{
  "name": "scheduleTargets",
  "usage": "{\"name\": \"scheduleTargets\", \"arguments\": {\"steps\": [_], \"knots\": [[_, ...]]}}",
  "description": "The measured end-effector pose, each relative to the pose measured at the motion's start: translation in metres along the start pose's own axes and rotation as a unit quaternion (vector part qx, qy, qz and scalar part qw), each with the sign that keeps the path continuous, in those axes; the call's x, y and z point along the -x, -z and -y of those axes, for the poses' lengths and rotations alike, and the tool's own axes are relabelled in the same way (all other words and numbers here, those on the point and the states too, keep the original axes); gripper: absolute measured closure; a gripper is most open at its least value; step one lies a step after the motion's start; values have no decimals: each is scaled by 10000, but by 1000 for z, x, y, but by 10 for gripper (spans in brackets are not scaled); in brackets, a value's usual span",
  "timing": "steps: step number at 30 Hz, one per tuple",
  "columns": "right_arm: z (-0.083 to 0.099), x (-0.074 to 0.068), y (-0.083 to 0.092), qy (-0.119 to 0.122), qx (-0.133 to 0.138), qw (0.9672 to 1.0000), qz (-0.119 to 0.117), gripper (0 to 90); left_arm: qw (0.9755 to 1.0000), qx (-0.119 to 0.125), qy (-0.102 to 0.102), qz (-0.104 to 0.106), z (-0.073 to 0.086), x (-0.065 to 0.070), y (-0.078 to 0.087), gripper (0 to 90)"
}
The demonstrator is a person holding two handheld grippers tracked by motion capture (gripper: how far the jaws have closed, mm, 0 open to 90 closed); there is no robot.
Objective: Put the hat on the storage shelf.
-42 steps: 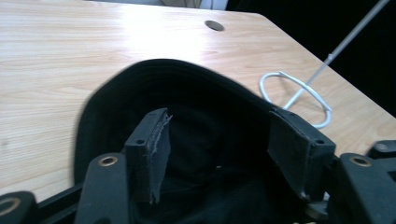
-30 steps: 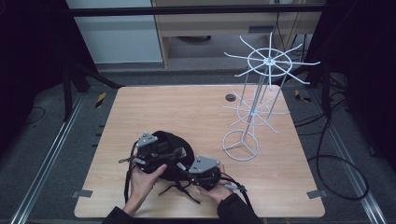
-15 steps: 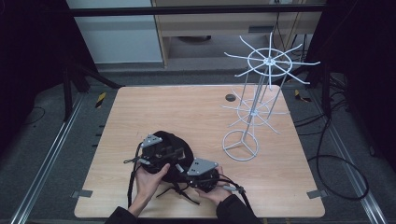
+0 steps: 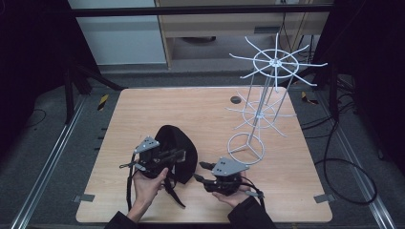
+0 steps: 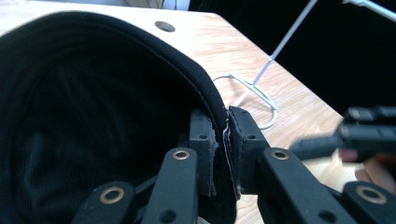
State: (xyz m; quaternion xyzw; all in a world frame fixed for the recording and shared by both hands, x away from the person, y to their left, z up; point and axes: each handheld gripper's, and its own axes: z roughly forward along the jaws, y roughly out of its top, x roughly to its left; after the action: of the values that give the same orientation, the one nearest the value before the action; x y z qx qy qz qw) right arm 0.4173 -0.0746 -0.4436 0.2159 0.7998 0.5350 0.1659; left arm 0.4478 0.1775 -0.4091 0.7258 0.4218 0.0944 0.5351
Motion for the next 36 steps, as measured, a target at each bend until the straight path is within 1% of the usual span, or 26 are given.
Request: {"name": "scheduleTargets", "arguments": {"steps": [3,6,7,10,11,12,14,15,16,18,19,20,22,23,24,26,28,30,31,32,33,34,35,36], "knots": [[3,12,15,-156,72,9996,228,532,9998,3,-145,124,-3,6,6,810],[7,24,20,-379,99,9983,433,518,9992,-10,-333,240,-6,13,12,812],[8,26,20,-419,97,9981,451,514,9988,9,-388,299,-7,15,13,813],[9,28,20,-480,125,9979,423,498,9978,56,-507,426,-11,22,19,814],[9,26,17,-508,131,9980,341,483,9971,81,-580,490,-13,26,22,814],[9,26,17,-508,131,9980,341,483,9971,81,-580,490,-13,26,22,814],[9,25,13,-512,124,9983,261,471,9964,97,-634,551,-14,30,24,814],[9,24,8,-554,114,9982,182,468,9961,99,-642,597,-14,31,24,814],[9,24,8,-554,114,9982,182,468,9959,101,-639,630,-14,32,25,814],[9,25,4,-629,154,9979,93,470,9956,71,-662,662,-15,34,24,814],[9,26,1,-742,229,9970,-36,510,9953,47,-684,680,-14,34,23,815],[9,26,1,-742,229,9970,-36,510,9953,47,-684,680,-14,34,23,815],[8,27,-2,-799,238,9964,-157,601,9953,31,-690,683,-14,34,22,815],[8,27,-3,-856,205,9958,-246,728,9953,3,-680,688,-13,33,21,815],[8,27,-3,-856,205,9958,-246,728,9953,3,-680,688,-13,33,21,814],[8,27,-3,-861,160,9957,-291,830,9952,-17,-683,696,-12,32,20,814],[8,27,-1,-837,137,9959,-301,869,9953,-16,-731,640,-12,33,20,810],[6,26,1,-777,118,9966,-253,874,9952,13,-827,521,-11,34,20,790],[5,26,3,-765,116,9967,-241,874,9951,57,-906,389,-11,34,21,760],[3,26,5,-739,107,9970,-216,875,9947,49,-1007,222,-11,35,22,712],[0,25,9,-700,139,9973,-158,875,9938,67,-1110,-61,-10,35,25,641],[0,25,9,-700,139,9973,-158,875,9938,67,-1110,-61,-10,35,25,615],[-3,25,11,-706,139,9973,-124,874,9934,64,-1136,-166,-8,34,26,615],[-5,24,12,-684,143,9975,-92,874,9933,51,-1135,-206,-7,33,27,591]]}}
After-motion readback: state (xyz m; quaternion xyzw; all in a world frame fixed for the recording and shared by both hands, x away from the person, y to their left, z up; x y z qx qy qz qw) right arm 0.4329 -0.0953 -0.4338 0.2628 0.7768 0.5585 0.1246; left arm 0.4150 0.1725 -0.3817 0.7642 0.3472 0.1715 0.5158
